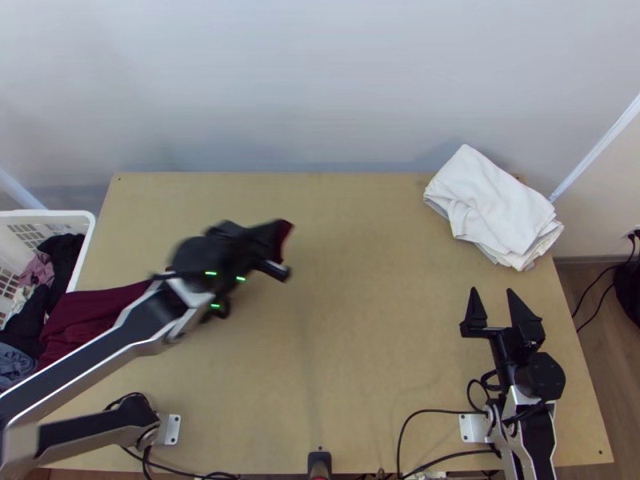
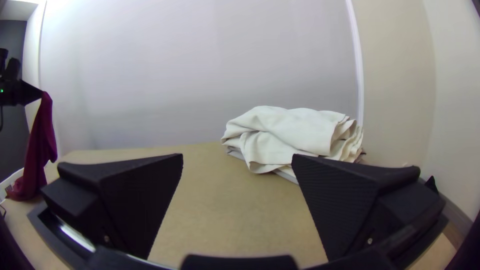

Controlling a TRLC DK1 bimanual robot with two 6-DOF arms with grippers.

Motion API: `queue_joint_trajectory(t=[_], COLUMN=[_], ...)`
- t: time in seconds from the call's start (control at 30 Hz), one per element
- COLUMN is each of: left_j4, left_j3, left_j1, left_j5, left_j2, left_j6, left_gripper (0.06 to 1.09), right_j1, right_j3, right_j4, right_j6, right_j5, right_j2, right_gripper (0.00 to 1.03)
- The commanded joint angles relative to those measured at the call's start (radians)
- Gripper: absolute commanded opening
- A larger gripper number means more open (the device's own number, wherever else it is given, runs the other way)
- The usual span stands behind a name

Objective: Fold the t-shirt

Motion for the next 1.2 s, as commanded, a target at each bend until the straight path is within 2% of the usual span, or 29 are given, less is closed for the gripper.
queue_joint_trajectory(t=[0.0,0.17,0.43,0.8,0.83,0.87,0.9,0.93,1.17], left_j4=[0.049,0.052,0.038,-0.016,-0.017,-0.016,-0.012,-0.02,-0.106], left_j3=[0.061,0.23,0.518,0.802,0.811,0.813,0.817,0.828,0.819], left_j1=[-0.06,-0.118,-0.241,-0.339,-0.339,-0.34,-0.342,-0.34,-0.31], left_j5=[-0.022,-0.031,-0.062,-0.088,-0.088,-0.083,-0.083,-0.079,-0.013], left_j2=[0.118,0.324,0.589,0.831,0.837,0.837,0.836,0.833,0.71], left_j6=[-0.034,-0.101,-0.115,-0.136,-0.135,-0.133,-0.133,-0.133,-0.175], left_gripper=[0.1,0.1,0.1,0.11,0.27,0.53,0.85,1.07,1.05], right_j1=[-0.002,-0.002,-0.002,-0.002,-0.002,-0.002,-0.002,-0.002,-0.002], right_j3=[-0.004,-0.004,-0.004,-0.004,-0.004,-0.004,-0.004,-0.004,-0.004], right_j4=[-0.02,-0.02,-0.02,-0.02,-0.02,-0.02,-0.02,-0.02,-0.02], right_j6=[0.015,0.015,0.015,0.015,0.015,0.015,0.015,0.015,0.015], right_j5=[0.009,0.009,0.009,0.009,0.009,0.009,0.009,0.009,0.009], right_j2=[-0.009,-0.009,-0.009,-0.009,-0.009,-0.009,-0.009,-0.009,-0.009], right_gripper=[0.98,0.98,0.98,0.98,0.98,0.98,0.98,0.98,0.98])
